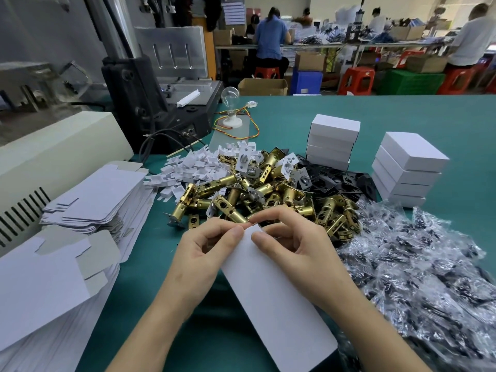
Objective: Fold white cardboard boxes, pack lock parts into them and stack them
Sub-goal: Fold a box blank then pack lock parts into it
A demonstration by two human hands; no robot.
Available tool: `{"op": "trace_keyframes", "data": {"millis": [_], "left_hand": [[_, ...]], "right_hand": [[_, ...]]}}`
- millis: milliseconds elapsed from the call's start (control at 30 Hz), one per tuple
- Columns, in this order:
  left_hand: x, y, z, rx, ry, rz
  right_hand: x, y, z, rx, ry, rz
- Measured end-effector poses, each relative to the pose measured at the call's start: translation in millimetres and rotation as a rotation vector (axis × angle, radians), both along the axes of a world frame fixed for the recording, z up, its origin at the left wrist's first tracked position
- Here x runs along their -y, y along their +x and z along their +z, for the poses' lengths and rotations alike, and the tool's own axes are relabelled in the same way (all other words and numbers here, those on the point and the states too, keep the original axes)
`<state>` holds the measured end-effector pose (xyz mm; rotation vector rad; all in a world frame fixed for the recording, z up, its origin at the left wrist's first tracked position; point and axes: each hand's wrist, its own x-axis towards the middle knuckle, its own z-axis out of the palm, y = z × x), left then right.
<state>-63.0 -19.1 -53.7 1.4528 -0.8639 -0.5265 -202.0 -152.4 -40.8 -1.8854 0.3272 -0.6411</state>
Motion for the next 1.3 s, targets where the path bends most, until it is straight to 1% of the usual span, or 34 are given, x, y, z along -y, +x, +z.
{"op": "trace_keyframes", "data": {"millis": [100,167,233,333,467,533,667,767,833,900,1000,1067,1133,1200,1267,1300], "left_hand": [[1.7,-4.2,1.9,0.006,-0.044,0.002],[4.3,-7.6,2.8,-0.046,-0.083,0.05],[5.8,-9.5,2.6,-0.058,-0.1,0.074],[4.5,-10.4,3.7,-0.032,-0.108,0.074],[4.7,-8.1,2.5,-0.065,-0.117,0.089],[5.2,-5.8,2.2,-0.116,-0.127,0.114],[2.9,2.1,3.3,-0.307,-0.12,0.183],[2.2,2.7,4.3,-0.344,-0.048,0.186],[2.0,3.8,6.1,-0.358,-0.013,0.187],[1.2,7.7,7.5,-0.412,0.012,0.183],[0.4,13.7,3.6,-0.48,0.024,0.186],[-0.6,15.1,-0.8,-0.451,-0.009,0.162],[-1.1,15.2,-3.9,-0.4,0.006,0.153],[0.3,12.8,-6.3,-0.301,0.067,0.136],[1.3,11.5,-9.7,-0.107,0.109,0.182],[1.7,10.9,-10.0,-0.004,0.079,0.214]], "right_hand": [[0.8,-0.8,3.7,0.048,0.035,-0.05],[3.4,-2.7,6.2,0.078,0.084,-0.111],[4.3,-4.4,8.6,0.087,0.112,-0.138],[2.5,-4.7,9.5,0.088,0.101,-0.143],[3.6,-3.6,9.4,0.094,0.124,-0.121],[3.4,-3.3,12.0,0.122,0.121,-0.156],[5.1,-7.0,13.4,0.247,0.09,-0.267],[6.1,-7.0,11.0,0.244,0.066,-0.23],[5.5,-4.9,7.9,0.221,0.019,-0.186],[5.5,-3.0,4.4,0.191,-0.066,-0.153],[7.9,-1.5,2.7,0.113,-0.271,-0.069],[7.2,-0.7,2.6,0.081,-0.436,0.044],[3.7,1.1,1.1,0.106,-0.486,0.125],[0.7,2.4,-0.8,0.141,-0.475,0.089],[1.5,1.8,-0.5,0.153,-0.408,0.04],[3.2,1.4,0.0,0.159,-0.356,0.03]]}}
